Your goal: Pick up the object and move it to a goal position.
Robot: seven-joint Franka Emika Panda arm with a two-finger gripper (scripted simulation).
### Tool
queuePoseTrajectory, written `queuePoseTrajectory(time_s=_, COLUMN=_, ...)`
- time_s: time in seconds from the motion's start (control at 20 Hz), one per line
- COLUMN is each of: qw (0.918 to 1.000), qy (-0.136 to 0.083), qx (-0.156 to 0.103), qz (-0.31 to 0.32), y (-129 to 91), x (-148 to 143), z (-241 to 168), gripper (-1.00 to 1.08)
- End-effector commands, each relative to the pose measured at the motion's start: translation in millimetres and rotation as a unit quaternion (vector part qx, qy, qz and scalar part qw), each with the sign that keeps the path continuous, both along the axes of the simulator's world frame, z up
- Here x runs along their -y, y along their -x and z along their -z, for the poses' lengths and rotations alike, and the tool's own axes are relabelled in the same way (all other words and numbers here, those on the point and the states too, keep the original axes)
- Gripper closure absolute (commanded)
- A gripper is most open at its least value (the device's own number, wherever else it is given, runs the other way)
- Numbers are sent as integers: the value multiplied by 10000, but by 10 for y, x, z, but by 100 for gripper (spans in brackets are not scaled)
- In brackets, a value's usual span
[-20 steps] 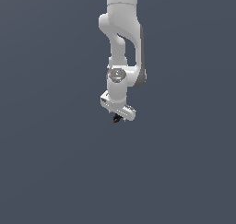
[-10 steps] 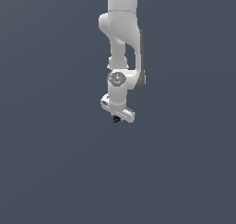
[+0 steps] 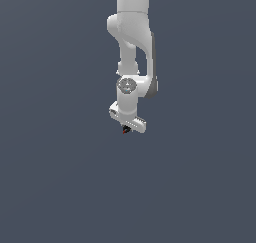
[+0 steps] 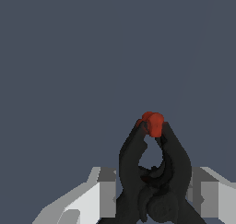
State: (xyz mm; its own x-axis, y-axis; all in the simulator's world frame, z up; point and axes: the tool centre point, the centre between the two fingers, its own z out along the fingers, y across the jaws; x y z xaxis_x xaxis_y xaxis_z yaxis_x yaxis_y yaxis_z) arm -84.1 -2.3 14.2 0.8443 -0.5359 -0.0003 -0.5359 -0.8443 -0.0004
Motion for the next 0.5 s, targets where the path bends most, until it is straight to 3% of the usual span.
queuePoseTrajectory(time_s=0.0, qw=10000, qy=0, qx=1, qz=-1, y=4, x=5, z=-17, gripper=108)
queuePoseTrajectory(time_s=0.45, qw=10000, qy=-4, qx=0, qz=2, y=92, x=128, z=-306, gripper=108)
